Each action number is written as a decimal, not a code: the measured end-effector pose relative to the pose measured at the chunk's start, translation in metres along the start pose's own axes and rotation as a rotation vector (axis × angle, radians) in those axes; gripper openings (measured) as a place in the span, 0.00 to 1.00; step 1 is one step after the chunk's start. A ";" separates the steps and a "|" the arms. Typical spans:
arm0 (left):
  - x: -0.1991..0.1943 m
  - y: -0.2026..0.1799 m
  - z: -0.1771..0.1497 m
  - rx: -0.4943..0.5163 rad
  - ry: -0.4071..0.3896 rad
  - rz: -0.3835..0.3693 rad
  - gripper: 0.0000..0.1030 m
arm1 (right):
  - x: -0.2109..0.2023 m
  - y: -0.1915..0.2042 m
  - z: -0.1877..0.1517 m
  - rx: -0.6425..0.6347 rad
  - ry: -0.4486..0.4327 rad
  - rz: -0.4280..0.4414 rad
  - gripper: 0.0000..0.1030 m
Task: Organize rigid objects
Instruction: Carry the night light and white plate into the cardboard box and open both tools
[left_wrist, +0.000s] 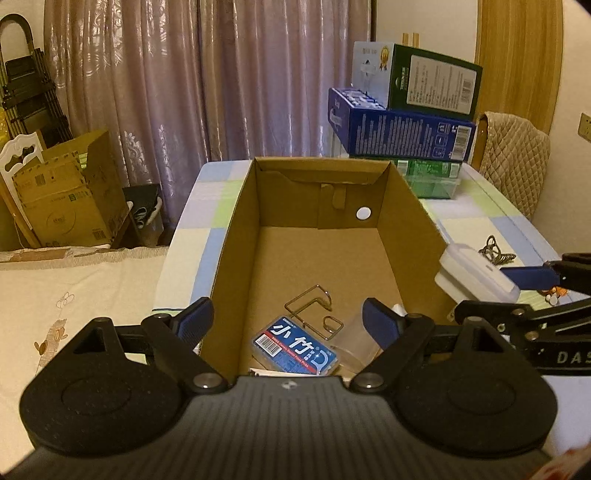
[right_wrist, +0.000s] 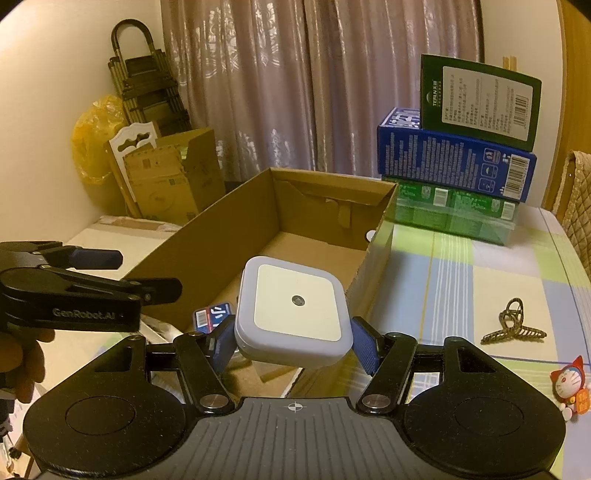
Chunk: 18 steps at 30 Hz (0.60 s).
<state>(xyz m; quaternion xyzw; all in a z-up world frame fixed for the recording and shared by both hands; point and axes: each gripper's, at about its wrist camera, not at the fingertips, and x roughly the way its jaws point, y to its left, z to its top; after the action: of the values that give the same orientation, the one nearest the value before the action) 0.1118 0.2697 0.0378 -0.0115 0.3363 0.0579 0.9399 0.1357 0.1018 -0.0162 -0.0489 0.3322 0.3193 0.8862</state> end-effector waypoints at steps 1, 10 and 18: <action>-0.002 0.000 0.000 -0.001 -0.003 0.003 0.83 | 0.000 0.000 0.000 0.000 0.000 0.001 0.60; -0.011 0.006 0.002 -0.023 -0.018 0.015 0.83 | -0.001 0.006 -0.001 -0.010 -0.002 0.014 0.60; -0.010 0.008 0.001 -0.025 -0.016 0.016 0.83 | 0.003 0.008 -0.003 -0.017 0.005 0.017 0.60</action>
<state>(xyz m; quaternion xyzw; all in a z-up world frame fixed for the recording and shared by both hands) 0.1037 0.2765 0.0452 -0.0202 0.3279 0.0695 0.9419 0.1303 0.1089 -0.0194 -0.0542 0.3321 0.3296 0.8821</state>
